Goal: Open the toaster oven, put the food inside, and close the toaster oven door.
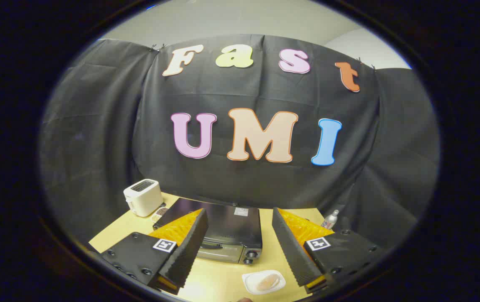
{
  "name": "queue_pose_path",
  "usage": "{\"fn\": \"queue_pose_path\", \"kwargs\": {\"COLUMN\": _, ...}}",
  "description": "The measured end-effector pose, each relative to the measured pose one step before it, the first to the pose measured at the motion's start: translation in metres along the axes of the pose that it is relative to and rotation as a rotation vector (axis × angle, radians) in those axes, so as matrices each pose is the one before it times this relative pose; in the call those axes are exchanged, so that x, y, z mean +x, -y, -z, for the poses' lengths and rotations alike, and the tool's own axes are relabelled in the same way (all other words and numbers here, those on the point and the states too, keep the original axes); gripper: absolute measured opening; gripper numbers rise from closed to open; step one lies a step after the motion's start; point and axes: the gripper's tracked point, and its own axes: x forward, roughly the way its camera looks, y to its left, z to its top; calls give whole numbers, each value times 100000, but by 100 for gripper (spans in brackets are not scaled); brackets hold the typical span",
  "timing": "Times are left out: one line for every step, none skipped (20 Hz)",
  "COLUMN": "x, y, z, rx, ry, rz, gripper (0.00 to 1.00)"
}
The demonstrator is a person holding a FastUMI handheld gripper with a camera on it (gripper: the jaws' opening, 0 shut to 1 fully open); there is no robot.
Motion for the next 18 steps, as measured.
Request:
{"fn": "queue_pose_path", "kwargs": {"x": -142, "y": 96, "z": 37, "rx": -279, "ry": -457, "rz": 864, "gripper": 96}}
{"fn": "queue_pose_path", "kwargs": {"x": -65, "y": 138, "z": 88, "rx": -49, "ry": -440, "rz": 675, "gripper": 96}}
{"fn": "queue_pose_path", "kwargs": {"x": -65, "y": 112, "z": 6, "rx": 92, "ry": -341, "rz": 413, "gripper": 96}}
{"fn": "queue_pose_path", "kwargs": {"x": -117, "y": 168, "z": -35, "rx": 133, "ry": -103, "rz": 251, "gripper": 96}}
{"fn": "queue_pose_path", "kwargs": {"x": -150, "y": 261, "z": -4, "rx": 192, "ry": 133, "rz": -43, "gripper": 96}}
{"fn": "queue_pose_path", "kwargs": {"x": -258, "y": 136, "z": 39, "rx": 260, "ry": 362, "rz": -231, "gripper": 96}}
{"fn": "queue_pose_path", "kwargs": {"x": -173, "y": -54, "z": -62, "rx": 349, "ry": 82, "rz": -229, "gripper": 96}}
{"fn": "queue_pose_path", "kwargs": {"x": -80, "y": -70, "z": 88, "rx": 466, "ry": -7, "rz": -263, "gripper": 96}}
{"fn": "queue_pose_path", "kwargs": {"x": -84, "y": -65, "z": 11, "rx": 491, "ry": 5, "rz": -297, "gripper": 96}}
{"fn": "queue_pose_path", "kwargs": {"x": -143, "y": -143, "z": 142, "rx": 693, "ry": -161, "rz": -497, "gripper": 96}}
{"fn": "queue_pose_path", "kwargs": {"x": -157, "y": -134, "z": -13, "rx": 738, "ry": 60, "rz": -589, "gripper": 96}}
{"fn": "queue_pose_path", "kwargs": {"x": -66, "y": -118, "z": 99, "rx": 451, "ry": 82, "rz": -445, "gripper": 96}}
{"fn": "queue_pose_path", "kwargs": {"x": -154, "y": -43, "z": 151, "rx": 75, "ry": -126, "rz": -106, "gripper": 96}}
{"fn": "queue_pose_path", "kwargs": {"x": -93, "y": 146, "z": 265, "rx": -281, "ry": 78, "rz": 336, "gripper": 96}}
{"fn": "queue_pose_path", "kwargs": {"x": -38, "y": 68, "z": 159, "rx": -104, "ry": -12, "rz": 525, "gripper": 96}}
{"fn": "queue_pose_path", "kwargs": {"x": -38, "y": -206, "z": 463, "rx": 235, "ry": -249, "rz": -52, "gripper": 96}}
{"fn": "queue_pose_path", "kwargs": {"x": 72, "y": -221, "z": 249, "rx": 498, "ry": 12, "rz": 139, "gripper": 96}}
{"fn": "queue_pose_path", "kwargs": {"x": 241, "y": -308, "z": 323, "rx": 412, "ry": -276, "rz": -46, "gripper": 96}}
